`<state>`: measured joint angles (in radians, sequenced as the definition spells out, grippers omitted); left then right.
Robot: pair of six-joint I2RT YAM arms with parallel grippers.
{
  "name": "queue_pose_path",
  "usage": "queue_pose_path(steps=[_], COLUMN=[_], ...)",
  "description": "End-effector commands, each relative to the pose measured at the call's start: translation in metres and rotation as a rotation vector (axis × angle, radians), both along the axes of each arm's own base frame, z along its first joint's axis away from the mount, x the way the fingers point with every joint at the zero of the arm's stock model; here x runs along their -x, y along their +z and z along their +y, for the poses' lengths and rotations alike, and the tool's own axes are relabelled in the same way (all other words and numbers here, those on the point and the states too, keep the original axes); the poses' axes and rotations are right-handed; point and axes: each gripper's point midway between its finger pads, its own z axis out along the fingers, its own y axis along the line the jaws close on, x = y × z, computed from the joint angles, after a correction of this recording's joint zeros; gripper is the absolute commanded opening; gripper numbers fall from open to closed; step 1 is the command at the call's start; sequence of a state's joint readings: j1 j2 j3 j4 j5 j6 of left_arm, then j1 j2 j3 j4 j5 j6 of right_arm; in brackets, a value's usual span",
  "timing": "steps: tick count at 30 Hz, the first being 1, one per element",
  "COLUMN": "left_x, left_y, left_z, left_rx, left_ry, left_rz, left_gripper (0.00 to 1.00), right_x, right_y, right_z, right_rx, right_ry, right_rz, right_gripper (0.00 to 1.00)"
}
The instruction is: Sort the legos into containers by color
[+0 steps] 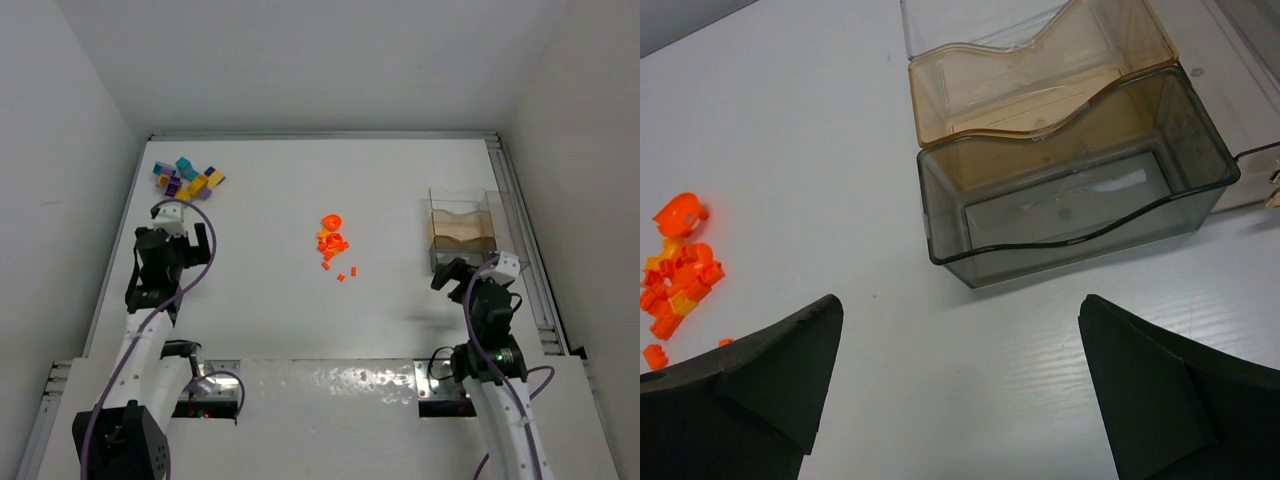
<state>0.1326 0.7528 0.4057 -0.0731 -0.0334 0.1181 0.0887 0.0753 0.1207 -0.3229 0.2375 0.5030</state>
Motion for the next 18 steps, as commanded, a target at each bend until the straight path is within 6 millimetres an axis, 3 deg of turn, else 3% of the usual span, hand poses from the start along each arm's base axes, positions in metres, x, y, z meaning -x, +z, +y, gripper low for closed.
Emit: queue_pose_path(steps=[1,4,5,8,10,11,13,14,15,16,17,18], left_x=[-0.009,-0.011,-0.01,-0.009,-0.013,-0.015,-0.019,-0.021,-0.023,-0.023,-0.023,-0.022], left_y=[0.028,0.038,0.039,0.049,0.059,0.062,0.067,0.069,0.068,0.075,0.078,0.079], left_z=[0.001,0.008,0.01,0.013,0.012,0.009,0.003,-0.005,-0.009,-0.012,-0.019,-0.024], left_rx=[0.02,0.002,-0.036,-0.127,-0.144,-0.136,-0.11,-0.088,-0.071,-0.047,-0.03,-0.021], left_ry=[0.021,0.053,0.038,-0.005,-0.024,-0.041,-0.067,-0.11,-0.128,-0.128,-0.163,-0.189], left_rz=[-0.069,-0.081,-0.063,-0.036,-0.05,-0.056,-0.046,-0.041,-0.03,-0.037,-0.042,-0.046], left_gripper=[1.0,1.0,1.0,1.0,1.0,1.0,1.0,1.0,1.0,1.0,1.0,1.0], right_x=[-0.002,-0.002,-0.003,-0.011,-0.017,-0.029,-0.036,-0.049,-0.068,-0.073,-0.086,-0.096], right_y=[0.025,0.041,0.055,0.09,0.103,0.115,0.11,0.144,0.119,0.117,0.137,0.116], right_z=[-0.002,-0.003,-0.002,0.017,0.03,0.033,0.046,0.052,0.058,0.065,0.084,0.096], right_rx=[-0.02,-0.038,-0.037,0.069,0.2,0.235,0.295,0.298,0.248,0.215,0.207,0.223], right_ry=[-0.024,-0.038,-0.032,0.137,0.278,0.314,0.459,0.484,0.517,0.54,0.597,0.628], right_rz=[-0.048,-0.065,-0.083,-0.134,-0.115,-0.053,0.088,0.073,0.215,0.273,0.25,0.33], right_gripper=[0.99,0.99,0.99,0.99,0.99,0.92,0.71,0.38,0.22,0.13,0.14,0.2])
